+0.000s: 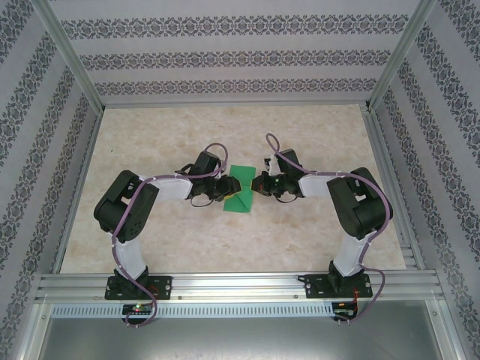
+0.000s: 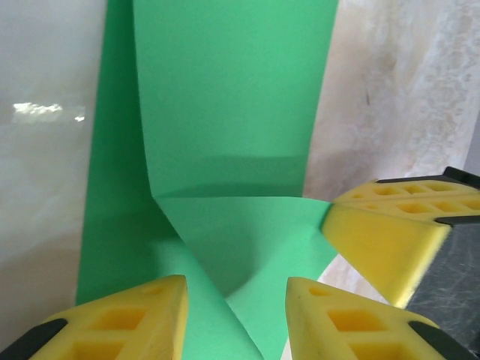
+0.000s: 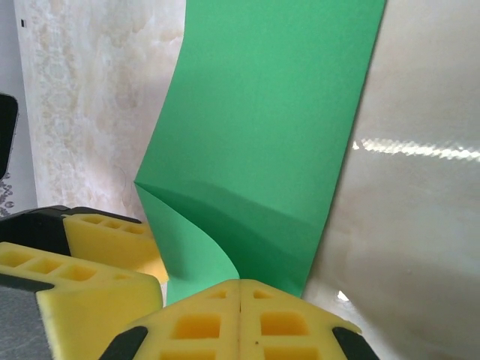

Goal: Fold a paper plane with a square sheet of paper (pick it up from the middle)
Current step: Turn over the paper at the center of the table.

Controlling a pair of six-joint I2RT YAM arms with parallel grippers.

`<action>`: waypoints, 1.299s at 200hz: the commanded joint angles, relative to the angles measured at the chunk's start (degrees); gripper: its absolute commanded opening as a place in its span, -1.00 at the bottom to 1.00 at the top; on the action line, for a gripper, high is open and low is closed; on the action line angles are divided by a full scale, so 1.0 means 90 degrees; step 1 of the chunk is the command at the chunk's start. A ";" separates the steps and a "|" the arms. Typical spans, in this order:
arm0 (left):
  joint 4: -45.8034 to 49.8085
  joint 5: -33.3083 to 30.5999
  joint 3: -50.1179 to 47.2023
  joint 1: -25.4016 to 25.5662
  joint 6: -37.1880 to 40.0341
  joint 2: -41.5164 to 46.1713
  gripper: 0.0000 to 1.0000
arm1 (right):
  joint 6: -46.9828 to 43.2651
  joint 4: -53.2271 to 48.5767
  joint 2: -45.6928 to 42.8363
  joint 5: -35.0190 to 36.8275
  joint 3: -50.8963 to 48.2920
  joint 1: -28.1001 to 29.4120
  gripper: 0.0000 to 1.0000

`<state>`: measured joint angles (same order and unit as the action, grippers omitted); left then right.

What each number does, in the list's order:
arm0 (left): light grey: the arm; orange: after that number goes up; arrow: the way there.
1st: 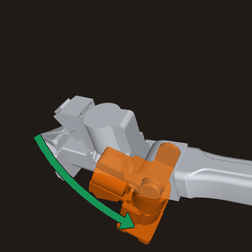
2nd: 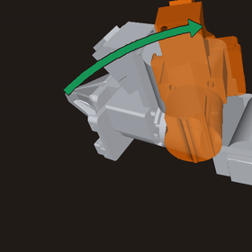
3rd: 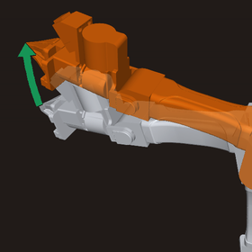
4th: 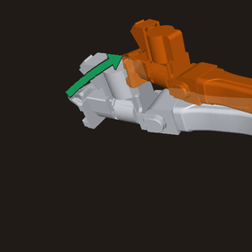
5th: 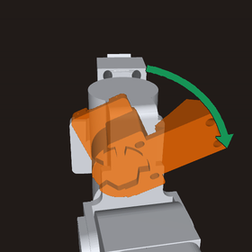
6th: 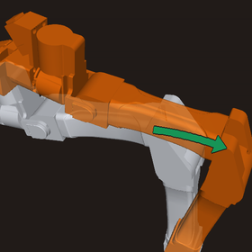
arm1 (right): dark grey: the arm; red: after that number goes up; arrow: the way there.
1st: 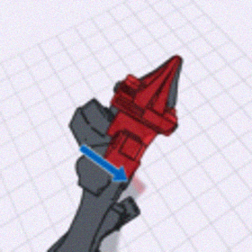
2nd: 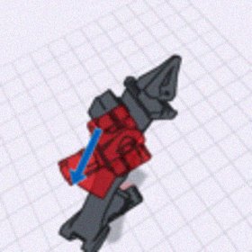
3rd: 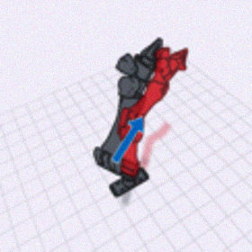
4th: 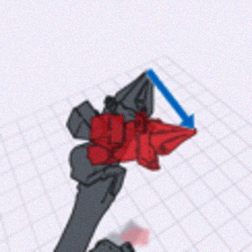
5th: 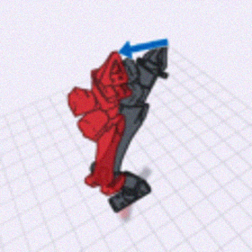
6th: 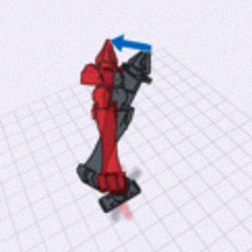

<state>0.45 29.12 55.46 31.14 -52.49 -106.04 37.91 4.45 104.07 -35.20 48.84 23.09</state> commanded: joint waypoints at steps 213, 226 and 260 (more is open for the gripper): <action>0.2855 -0.1576 0.1483 0.0048 0.2291 0.1074 -1.00 | -0.0719 -0.1627 -0.2791 0.2243 -0.0188 -0.0526 0.54; 0.3772 -0.2325 0.1952 0.0154 0.2732 0.1264 -1.00 | -0.0712 -0.1727 -0.3057 0.2626 -0.0227 -0.0587 0.68; 0.5219 -0.4095 0.2975 0.0524 0.3498 0.1404 -1.00 | -0.0608 -0.1670 -0.3517 0.3116 -0.0451 -0.0818 0.96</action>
<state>31.38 7.33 77.41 33.08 -30.28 -94.30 32.56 -9.52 74.83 -13.26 47.07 17.06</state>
